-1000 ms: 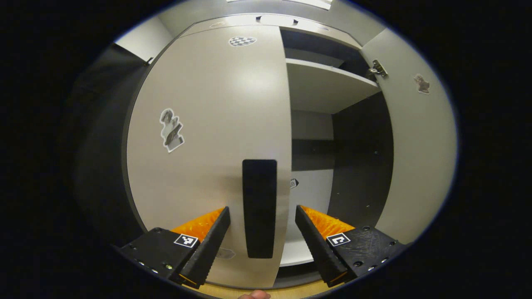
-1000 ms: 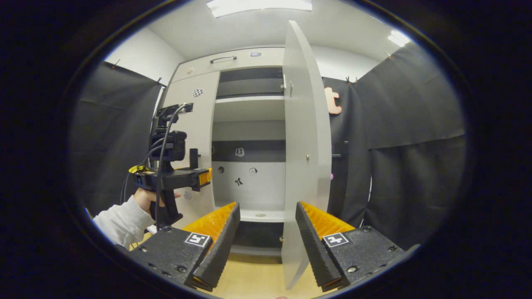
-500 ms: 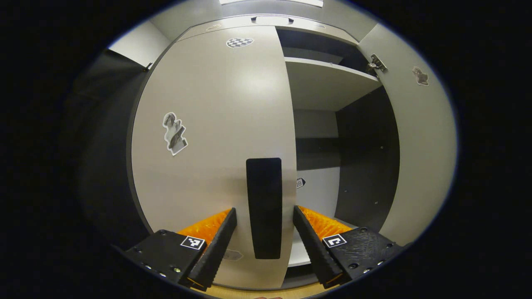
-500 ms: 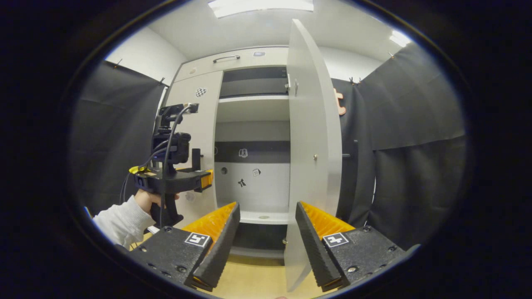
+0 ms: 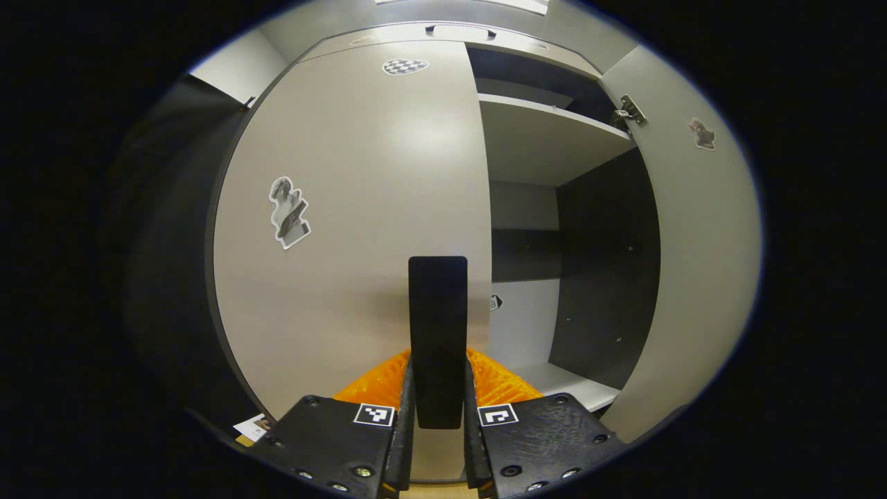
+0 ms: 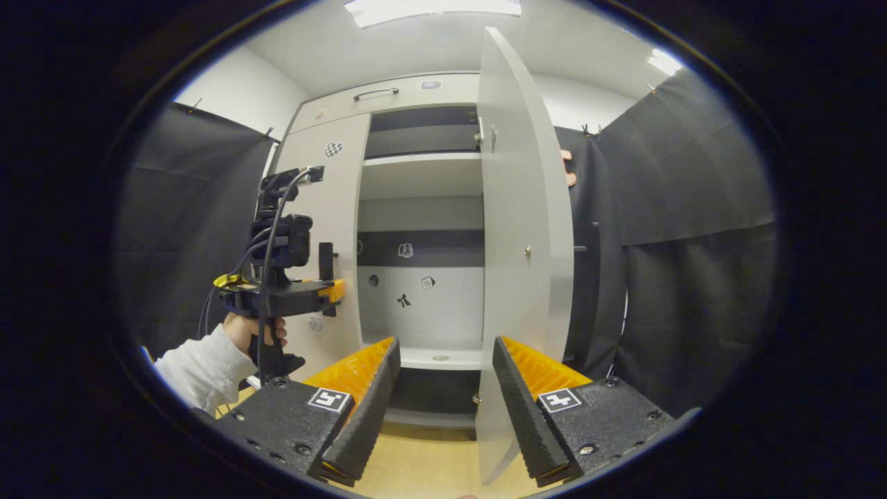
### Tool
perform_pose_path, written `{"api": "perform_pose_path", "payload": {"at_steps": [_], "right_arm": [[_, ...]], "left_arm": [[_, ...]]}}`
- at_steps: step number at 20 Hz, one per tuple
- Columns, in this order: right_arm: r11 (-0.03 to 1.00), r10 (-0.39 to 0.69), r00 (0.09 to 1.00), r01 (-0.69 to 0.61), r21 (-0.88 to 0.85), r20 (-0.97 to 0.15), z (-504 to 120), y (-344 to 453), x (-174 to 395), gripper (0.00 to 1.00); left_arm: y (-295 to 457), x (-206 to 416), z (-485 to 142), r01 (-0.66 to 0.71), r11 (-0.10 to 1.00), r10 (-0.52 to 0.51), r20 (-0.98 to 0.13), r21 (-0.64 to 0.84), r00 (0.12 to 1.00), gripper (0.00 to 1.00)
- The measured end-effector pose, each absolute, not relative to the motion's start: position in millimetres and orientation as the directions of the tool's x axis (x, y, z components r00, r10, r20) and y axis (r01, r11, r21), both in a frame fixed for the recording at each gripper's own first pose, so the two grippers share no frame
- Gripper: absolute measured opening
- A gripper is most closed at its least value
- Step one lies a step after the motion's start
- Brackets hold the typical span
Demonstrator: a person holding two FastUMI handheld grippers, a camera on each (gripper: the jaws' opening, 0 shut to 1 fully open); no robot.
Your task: Open the right door of the double-door shoe cabinet with the right hand, and open the left door with the left hand.
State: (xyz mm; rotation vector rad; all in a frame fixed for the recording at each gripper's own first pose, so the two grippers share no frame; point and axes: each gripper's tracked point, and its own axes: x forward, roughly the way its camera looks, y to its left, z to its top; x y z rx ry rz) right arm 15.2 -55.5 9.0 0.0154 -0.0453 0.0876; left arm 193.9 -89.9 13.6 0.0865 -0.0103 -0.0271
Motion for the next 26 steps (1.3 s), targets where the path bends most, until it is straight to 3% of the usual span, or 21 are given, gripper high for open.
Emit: {"api": "perform_pose_path", "payload": {"at_steps": [1,8,17,26], "right_arm": [[0.996,0.085,0.995,-0.086,0.014,0.044,8,-56,15,0.84],[0.996,0.083,0.996,-0.083,0.011,0.041,6,-53,9,0.84],[0.997,0.080,0.996,-0.080,0.010,0.049,7,-45,-5,0.84],[0.994,0.103,0.993,-0.105,0.022,0.050,2,-21,-20,0.84]], "left_arm": [[-89,198,14,0.016,0.994,-0.017,0.008,0.104,1.000,0.20],[-90,194,12,0.044,0.994,-0.045,0.008,0.097,0.999,0.02],[-85,142,19,0.099,0.991,-0.099,-0.003,0.089,0.995,0.02],[-31,73,19,0.062,0.995,-0.061,-0.011,0.078,0.998,0.02]]}}
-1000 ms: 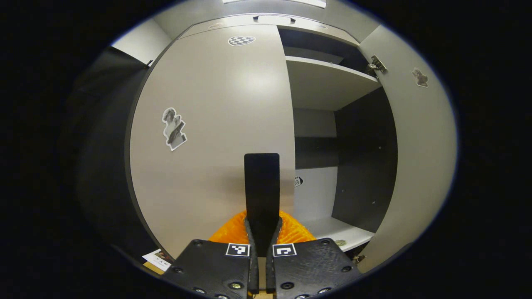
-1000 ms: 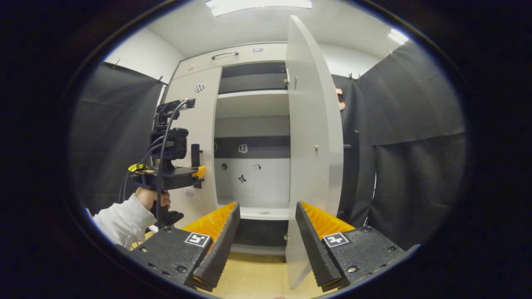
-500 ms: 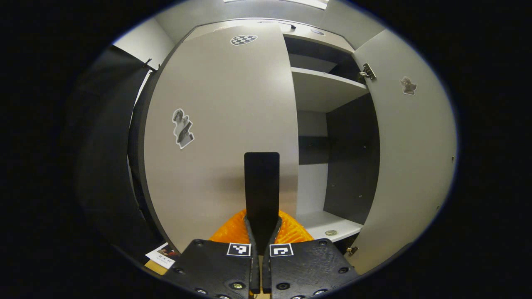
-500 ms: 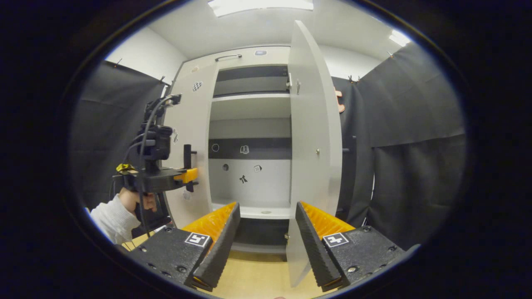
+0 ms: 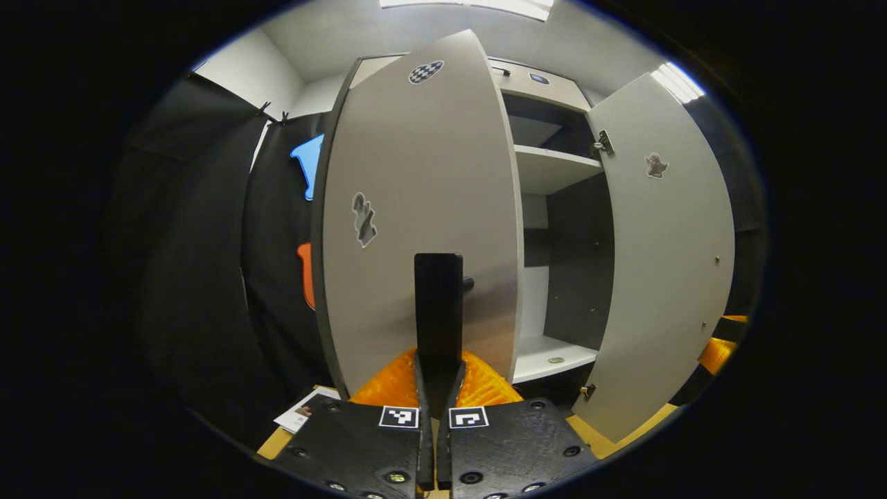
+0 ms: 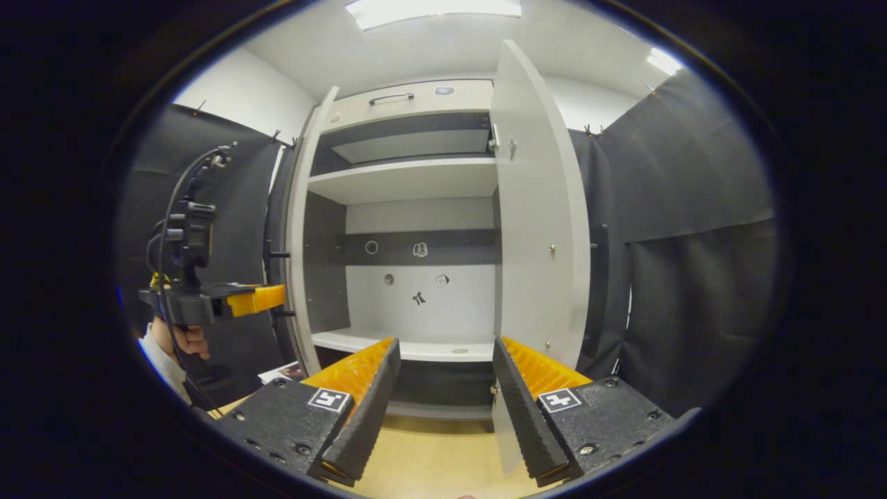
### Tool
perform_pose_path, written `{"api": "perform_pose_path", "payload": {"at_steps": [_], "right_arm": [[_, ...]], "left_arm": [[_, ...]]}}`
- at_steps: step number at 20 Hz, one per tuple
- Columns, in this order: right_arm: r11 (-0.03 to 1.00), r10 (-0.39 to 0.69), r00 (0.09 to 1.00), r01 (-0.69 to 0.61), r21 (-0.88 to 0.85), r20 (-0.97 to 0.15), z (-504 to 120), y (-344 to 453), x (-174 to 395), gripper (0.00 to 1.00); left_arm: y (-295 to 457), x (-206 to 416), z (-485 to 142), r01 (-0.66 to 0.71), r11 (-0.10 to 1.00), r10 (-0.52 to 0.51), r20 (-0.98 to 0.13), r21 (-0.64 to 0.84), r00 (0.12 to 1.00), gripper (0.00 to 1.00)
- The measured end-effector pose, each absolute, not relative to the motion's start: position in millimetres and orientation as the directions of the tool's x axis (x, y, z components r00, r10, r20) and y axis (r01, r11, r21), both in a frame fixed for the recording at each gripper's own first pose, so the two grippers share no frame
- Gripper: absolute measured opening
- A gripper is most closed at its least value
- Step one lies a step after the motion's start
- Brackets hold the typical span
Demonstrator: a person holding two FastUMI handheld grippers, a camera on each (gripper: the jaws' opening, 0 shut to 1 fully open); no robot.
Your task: Open the right door of the double-door shoe cabinet with the right hand, and open the left door with the left hand.
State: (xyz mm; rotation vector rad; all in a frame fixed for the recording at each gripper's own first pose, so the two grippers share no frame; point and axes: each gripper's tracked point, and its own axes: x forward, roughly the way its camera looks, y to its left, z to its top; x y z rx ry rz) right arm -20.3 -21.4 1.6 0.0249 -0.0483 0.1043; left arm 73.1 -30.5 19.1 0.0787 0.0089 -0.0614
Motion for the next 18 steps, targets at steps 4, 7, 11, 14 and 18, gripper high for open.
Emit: {"api": "perform_pose_path", "payload": {"at_steps": [4,7,11,14,18], "right_arm": [[0.993,0.110,0.993,-0.111,0.027,0.047,1,-13,-18,0.84],[0.992,0.122,0.992,-0.123,0.034,0.043,-1,-5,-13,0.84],[0.988,0.151,0.988,-0.152,0.020,0.037,-1,13,-3,0.84],[0.987,0.157,0.987,-0.158,0.010,0.026,-3,20,3,0.84],[0.990,0.141,0.990,-0.141,-0.001,0.018,-4,21,8,0.84]], "left_arm": [[19,46,21,0.000,0.997,0.000,-0.003,0.082,1.000,0.01],[64,32,26,-0.049,0.998,0.048,0.018,0.047,0.999,0.00],[122,26,38,-0.080,0.996,0.078,0.052,0.037,0.996,0.00],[119,30,38,0.016,1.000,-0.015,0.057,-0.006,0.998,0.00],[122,25,35,0.066,0.998,-0.067,0.054,0.014,0.996,0.00]]}}
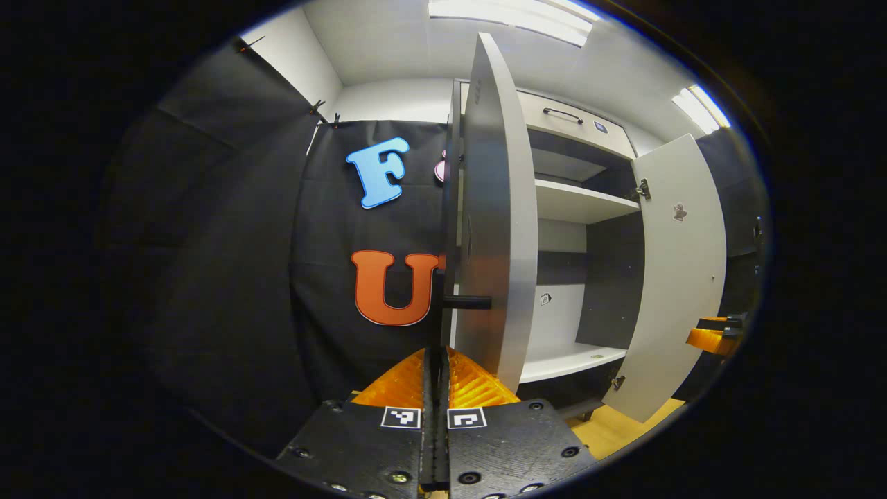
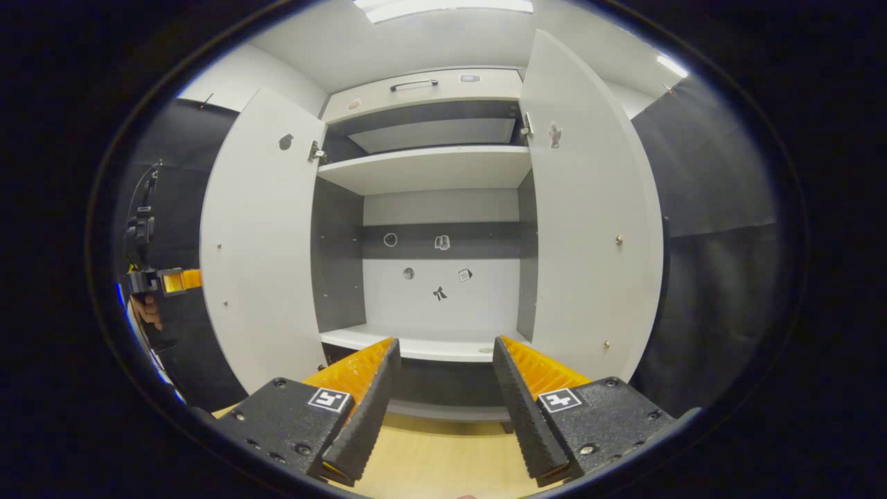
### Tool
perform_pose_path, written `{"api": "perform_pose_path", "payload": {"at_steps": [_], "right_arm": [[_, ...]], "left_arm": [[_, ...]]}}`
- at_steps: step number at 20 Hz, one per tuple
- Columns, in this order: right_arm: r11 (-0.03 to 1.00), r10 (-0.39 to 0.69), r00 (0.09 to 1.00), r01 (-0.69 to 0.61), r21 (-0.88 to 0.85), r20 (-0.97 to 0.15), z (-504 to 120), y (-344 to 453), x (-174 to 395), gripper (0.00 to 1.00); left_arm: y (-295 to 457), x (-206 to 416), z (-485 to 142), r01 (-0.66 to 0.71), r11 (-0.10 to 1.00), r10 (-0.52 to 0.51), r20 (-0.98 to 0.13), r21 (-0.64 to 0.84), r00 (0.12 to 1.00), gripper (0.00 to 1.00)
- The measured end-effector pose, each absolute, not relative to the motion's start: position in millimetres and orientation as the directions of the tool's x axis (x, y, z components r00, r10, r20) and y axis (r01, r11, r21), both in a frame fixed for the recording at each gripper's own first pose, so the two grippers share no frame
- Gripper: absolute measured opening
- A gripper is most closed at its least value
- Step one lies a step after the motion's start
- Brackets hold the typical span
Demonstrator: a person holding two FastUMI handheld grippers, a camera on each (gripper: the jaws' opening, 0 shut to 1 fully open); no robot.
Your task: Open the right door of the double-door shoe cabinet with the right hand, and open the left door with the left hand.
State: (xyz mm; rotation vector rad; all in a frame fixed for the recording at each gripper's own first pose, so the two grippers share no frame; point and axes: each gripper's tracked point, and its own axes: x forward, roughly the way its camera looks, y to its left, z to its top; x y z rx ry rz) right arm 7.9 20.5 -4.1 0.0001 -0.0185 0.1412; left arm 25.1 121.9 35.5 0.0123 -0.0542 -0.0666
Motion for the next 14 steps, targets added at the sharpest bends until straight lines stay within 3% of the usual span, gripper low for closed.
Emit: {"api": "perform_pose_path", "payload": {"at_steps": [8,14], "right_arm": [[0.996,0.086,0.996,-0.086,-0.008,-0.022,-15,4,15,0.84],[0.997,0.077,0.997,-0.077,-0.007,0.005,-7,-5,0,0.84]], "left_arm": [[90,-41,46,0.050,0.999,-0.050,0.094,0.002,0.994,0.00],[-16,-2,36,0.159,0.987,-0.161,0.092,0.026,0.983,0.00]]}}
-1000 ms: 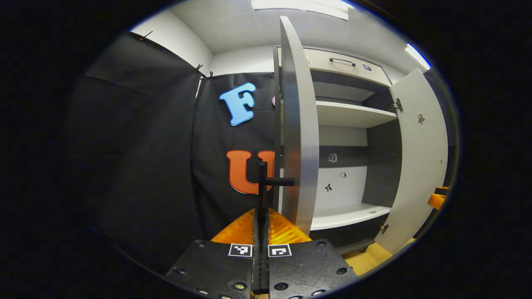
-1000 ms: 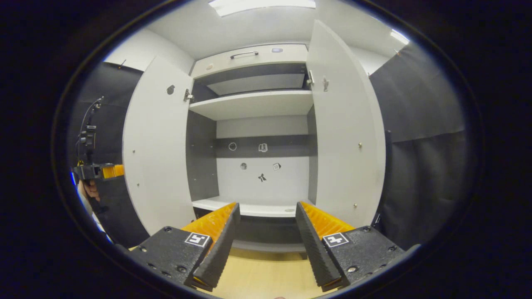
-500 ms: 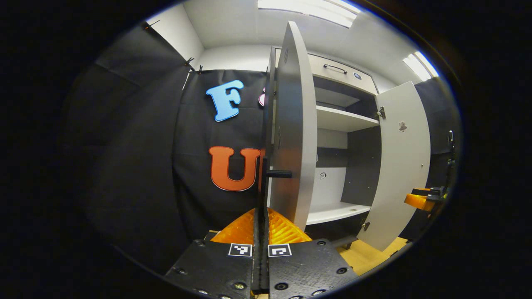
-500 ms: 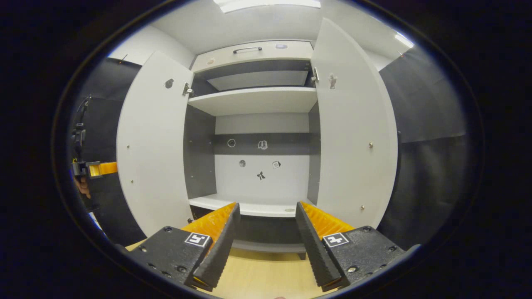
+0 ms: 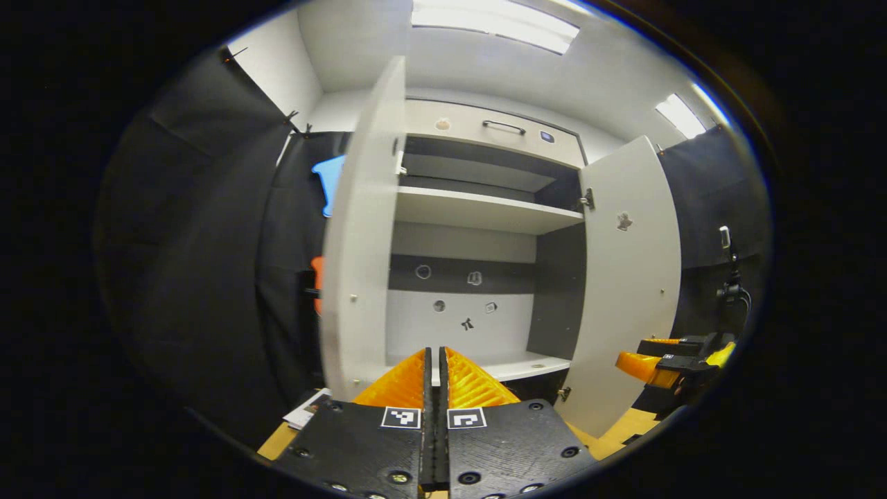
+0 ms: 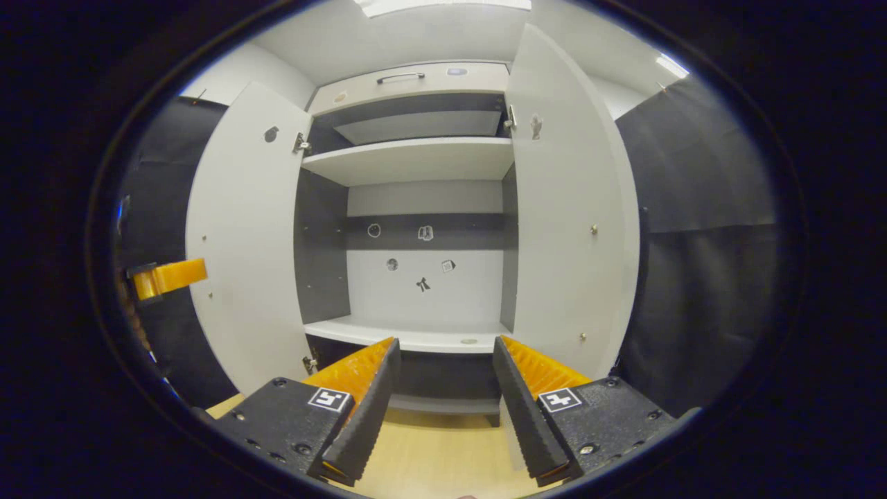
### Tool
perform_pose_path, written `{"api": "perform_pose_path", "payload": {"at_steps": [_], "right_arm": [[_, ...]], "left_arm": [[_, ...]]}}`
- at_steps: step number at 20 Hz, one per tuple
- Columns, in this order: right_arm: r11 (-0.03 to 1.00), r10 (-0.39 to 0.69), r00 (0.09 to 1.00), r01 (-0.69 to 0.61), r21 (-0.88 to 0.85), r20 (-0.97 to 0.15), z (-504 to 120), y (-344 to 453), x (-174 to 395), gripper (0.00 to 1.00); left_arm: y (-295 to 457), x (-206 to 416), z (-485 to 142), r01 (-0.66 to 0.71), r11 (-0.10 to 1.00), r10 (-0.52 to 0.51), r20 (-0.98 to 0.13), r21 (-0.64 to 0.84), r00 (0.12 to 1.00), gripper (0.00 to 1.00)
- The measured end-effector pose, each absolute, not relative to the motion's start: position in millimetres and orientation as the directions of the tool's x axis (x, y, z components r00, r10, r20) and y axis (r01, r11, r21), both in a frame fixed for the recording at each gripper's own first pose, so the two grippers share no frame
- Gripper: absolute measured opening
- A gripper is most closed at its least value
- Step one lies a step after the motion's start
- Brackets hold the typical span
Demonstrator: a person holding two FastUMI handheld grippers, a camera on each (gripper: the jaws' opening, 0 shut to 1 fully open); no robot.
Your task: Open the right door of the double-door shoe cabinet with the right hand, and open the left door with the left hand.
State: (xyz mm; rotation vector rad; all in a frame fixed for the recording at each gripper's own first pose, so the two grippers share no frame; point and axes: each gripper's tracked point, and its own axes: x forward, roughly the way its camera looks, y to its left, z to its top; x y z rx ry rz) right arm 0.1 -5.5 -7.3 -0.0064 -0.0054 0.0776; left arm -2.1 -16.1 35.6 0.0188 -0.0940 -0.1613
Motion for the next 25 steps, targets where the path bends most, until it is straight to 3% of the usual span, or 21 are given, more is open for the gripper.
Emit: {"api": "perform_pose_path", "payload": {"at_steps": [5,8,9,10,11,13,14,16,25], "right_arm": [[0.998,0.060,0.997,-0.058,-0.030,0.044,4,-14,-12,0.84],[0.998,0.049,0.997,-0.047,-0.036,0.061,7,-23,-15,0.84],[0.998,0.048,0.997,-0.046,-0.035,0.062,7,-25,-15,0.84],[0.999,0.047,0.997,-0.046,-0.030,0.061,6,-26,-15,0.84],[0.999,0.049,0.997,-0.048,-0.023,0.057,5,-27,-14,0.84],[0.999,0.049,0.998,-0.049,-0.013,0.048,2,-29,-11,0.84],[0.999,0.049,0.998,-0.048,-0.012,0.045,0,-30,-11,0.84],[0.999,0.049,0.998,-0.049,-0.015,0.042,-1,-31,-10,0.84],[0.998,0.060,0.997,-0.059,-0.010,0.051,0,-29,-9,0.84]], "left_arm": [[-43,30,6,0.135,0.990,-0.136,0.024,0.052,0.990,0.00],[-48,33,8,0.111,0.993,-0.113,0.037,0.049,0.993,0.00],[-50,34,10,0.105,0.993,-0.107,0.043,0.054,0.993,0.11],[-51,33,10,0.103,0.993,-0.106,0.046,0.056,0.993,0.29],[-51,34,9,0.101,0.993,-0.103,0.040,0.058,0.994,0.23],[-53,32,5,0.098,0.993,-0.100,0.023,0.064,0.995,0.51],[-56,31,6,0.104,0.992,-0.106,0.024,0.067,0.994,0.51],[-58,30,0,0.105,0.992,-0.106,0.013,0.072,0.994,0.96],[-53,20,4,0.073,0.996,-0.075,0.041,0.056,0.996,0.97]]}}
